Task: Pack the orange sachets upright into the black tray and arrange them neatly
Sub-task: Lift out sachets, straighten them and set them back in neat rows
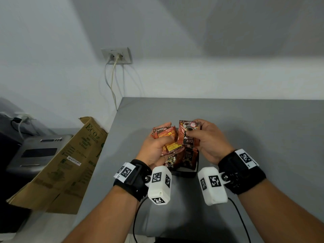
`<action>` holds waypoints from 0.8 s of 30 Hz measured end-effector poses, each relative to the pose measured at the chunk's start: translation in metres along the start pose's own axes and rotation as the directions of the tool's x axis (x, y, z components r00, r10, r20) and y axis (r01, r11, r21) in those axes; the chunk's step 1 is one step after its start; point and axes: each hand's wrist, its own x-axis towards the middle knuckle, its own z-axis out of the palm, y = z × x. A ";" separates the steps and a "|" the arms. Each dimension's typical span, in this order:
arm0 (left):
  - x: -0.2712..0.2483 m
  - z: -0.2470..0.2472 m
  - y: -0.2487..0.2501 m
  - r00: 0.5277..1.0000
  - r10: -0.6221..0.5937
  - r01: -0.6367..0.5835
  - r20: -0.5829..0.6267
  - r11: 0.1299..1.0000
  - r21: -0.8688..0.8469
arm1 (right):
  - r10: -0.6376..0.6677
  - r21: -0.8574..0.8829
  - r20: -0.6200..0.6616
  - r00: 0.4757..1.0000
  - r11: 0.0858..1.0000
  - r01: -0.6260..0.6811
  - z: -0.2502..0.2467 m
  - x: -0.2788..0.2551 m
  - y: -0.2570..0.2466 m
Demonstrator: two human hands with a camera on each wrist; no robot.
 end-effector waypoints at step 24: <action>-0.002 0.007 -0.007 1.000 -0.021 0.022 -0.017 0.998 0.058 | -0.095 -0.357 -0.107 0.990 0.933 0.051 0.010 0.006 0.015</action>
